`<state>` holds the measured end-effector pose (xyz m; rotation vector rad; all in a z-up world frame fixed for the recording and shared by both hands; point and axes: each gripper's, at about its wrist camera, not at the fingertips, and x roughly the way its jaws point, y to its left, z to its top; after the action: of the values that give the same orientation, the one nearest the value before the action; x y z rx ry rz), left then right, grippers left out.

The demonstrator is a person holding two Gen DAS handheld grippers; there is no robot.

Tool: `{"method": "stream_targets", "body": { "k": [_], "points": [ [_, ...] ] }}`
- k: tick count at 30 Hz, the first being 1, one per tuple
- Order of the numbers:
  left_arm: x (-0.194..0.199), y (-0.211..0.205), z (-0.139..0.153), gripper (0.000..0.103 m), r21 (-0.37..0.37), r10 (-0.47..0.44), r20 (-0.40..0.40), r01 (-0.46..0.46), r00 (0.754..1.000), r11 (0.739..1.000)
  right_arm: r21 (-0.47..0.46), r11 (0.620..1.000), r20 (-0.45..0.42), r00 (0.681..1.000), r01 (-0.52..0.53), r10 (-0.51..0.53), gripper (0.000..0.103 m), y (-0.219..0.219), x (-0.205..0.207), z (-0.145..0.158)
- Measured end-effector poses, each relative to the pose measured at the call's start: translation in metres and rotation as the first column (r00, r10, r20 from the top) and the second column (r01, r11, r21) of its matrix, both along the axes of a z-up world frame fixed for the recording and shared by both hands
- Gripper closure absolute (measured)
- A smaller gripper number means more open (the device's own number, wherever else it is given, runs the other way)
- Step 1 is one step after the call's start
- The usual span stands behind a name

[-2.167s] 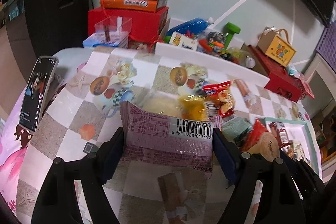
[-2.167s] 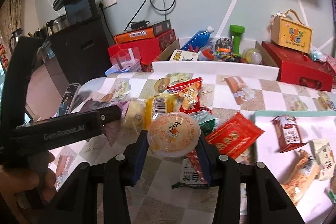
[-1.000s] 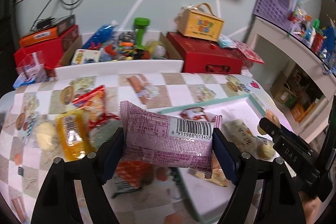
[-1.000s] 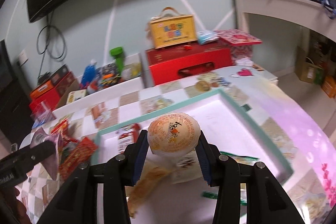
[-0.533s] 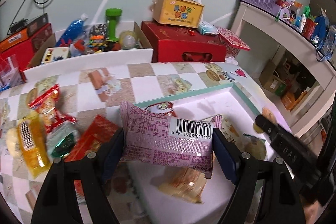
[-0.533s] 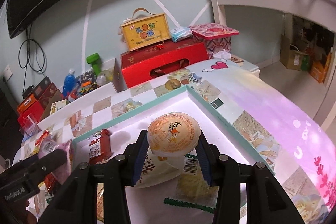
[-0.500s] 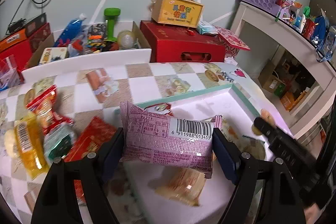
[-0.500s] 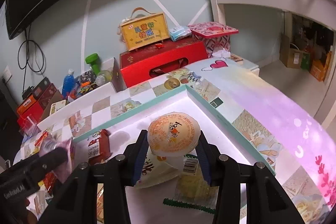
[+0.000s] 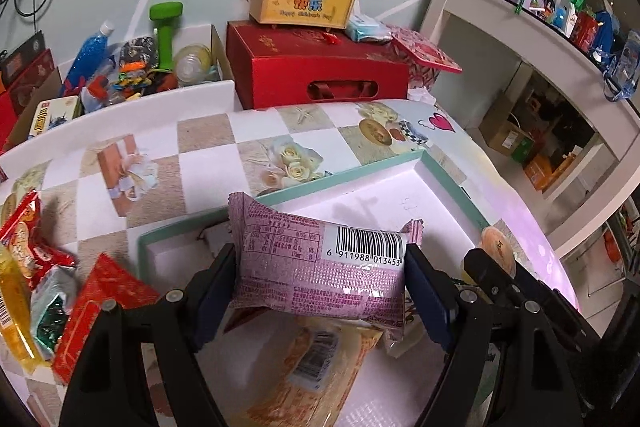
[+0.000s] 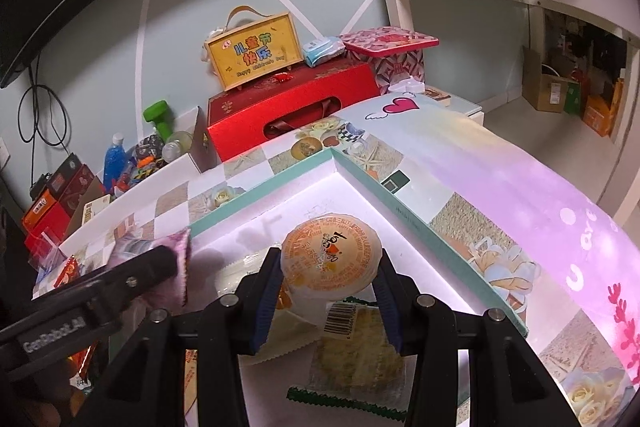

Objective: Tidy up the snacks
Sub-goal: 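Carry the pink bag and round cake over the white tray and open both tools, then move both open tools back over the snack pile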

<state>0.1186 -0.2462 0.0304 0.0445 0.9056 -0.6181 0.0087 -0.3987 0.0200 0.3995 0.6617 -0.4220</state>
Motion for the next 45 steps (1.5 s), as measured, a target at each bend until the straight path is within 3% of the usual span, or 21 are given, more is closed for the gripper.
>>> {"method": "stream_targets", "body": {
  "k": [13,17,24,29,35,41,45],
  "points": [
    [0.0,0.007,0.01,0.016,0.013,0.026,-0.002,-0.026,1.0,1.0,-0.029,0.999,0.003,1.0,-0.025,0.026,0.053,0.011,0.005,0.006],
    [-0.001,0.014,0.017,0.004,0.002,0.047,0.026,-0.047,0.999,0.999,-0.041,0.999,-0.002,1.0,-0.019,0.019,0.035,0.013,0.005,0.007],
    [-0.001,0.034,0.023,0.003,0.008,0.12,0.065,-0.121,0.991,0.993,-0.033,0.999,-0.024,0.999,-0.028,0.028,0.034,0.012,0.008,0.005],
    [0.0,0.059,0.016,0.003,0.086,0.242,0.109,-0.252,0.964,0.964,-0.047,0.998,-0.038,0.998,-0.053,0.051,0.0,0.018,0.011,0.004],
    [0.0,0.09,0.006,0.003,0.169,0.346,0.157,-0.371,0.925,0.913,-0.054,0.995,-0.062,0.995,-0.087,0.084,0.0,0.027,0.016,0.002],
    [-0.004,0.115,0.006,0.003,0.153,0.385,0.157,-0.407,0.91,0.9,-0.087,0.987,-0.062,0.989,-0.137,0.132,0.0,0.045,0.021,0.008],
    [-0.01,0.128,0.009,0.003,0.128,0.397,0.163,-0.418,0.903,0.899,-0.016,0.986,0.004,0.986,-0.165,0.165,0.0,0.051,0.022,0.013]
  ]
}}
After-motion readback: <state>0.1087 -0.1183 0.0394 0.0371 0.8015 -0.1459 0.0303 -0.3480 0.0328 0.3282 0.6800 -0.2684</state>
